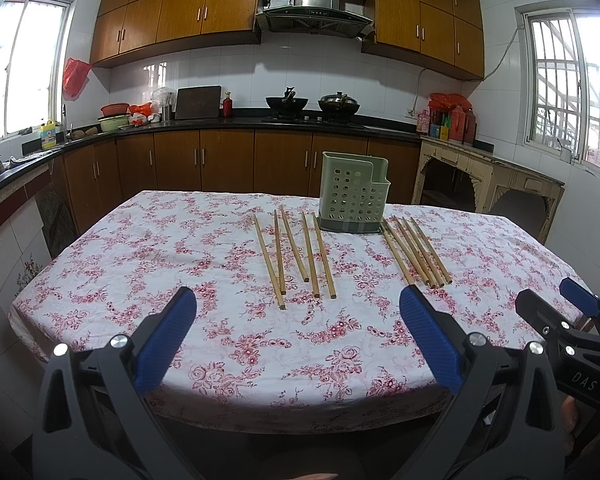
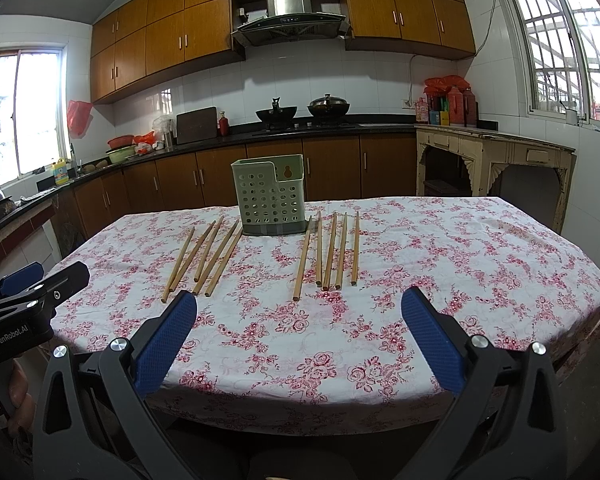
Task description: Organize utensils
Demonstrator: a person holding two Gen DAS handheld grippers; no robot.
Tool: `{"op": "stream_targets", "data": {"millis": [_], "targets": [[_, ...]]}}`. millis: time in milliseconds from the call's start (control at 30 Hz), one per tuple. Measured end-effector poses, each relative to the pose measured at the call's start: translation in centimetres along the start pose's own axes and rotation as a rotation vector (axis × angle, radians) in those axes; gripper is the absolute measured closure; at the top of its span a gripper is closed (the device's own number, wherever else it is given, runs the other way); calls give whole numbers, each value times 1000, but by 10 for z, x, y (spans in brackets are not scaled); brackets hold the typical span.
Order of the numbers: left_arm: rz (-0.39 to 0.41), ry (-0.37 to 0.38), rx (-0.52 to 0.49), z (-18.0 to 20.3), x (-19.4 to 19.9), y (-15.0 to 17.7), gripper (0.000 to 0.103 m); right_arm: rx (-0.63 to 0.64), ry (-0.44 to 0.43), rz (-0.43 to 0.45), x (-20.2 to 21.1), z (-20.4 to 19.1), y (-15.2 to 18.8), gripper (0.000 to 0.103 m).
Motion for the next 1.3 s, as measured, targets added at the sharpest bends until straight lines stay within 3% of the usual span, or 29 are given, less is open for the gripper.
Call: {"op": "stream_targets", "data": {"millis": [1033,1300], "targets": [[-10,-2,1,-4,-4,4,4,-1,1,-6,-3,0,2,2],[-54,-14,47,-19,-27,-4,4,-38,29,-55,-32,15,-1,2]]}}
Point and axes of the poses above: each gripper's, at about its wrist camera, not at the fingertips, and x roughly against the way its jaws point, z to its right, y to its underside, the point moved 1 cm from there along -x, roughly the way its jaws point, and after that the axes turned 6 degrees about y, right-handed, at the moved point
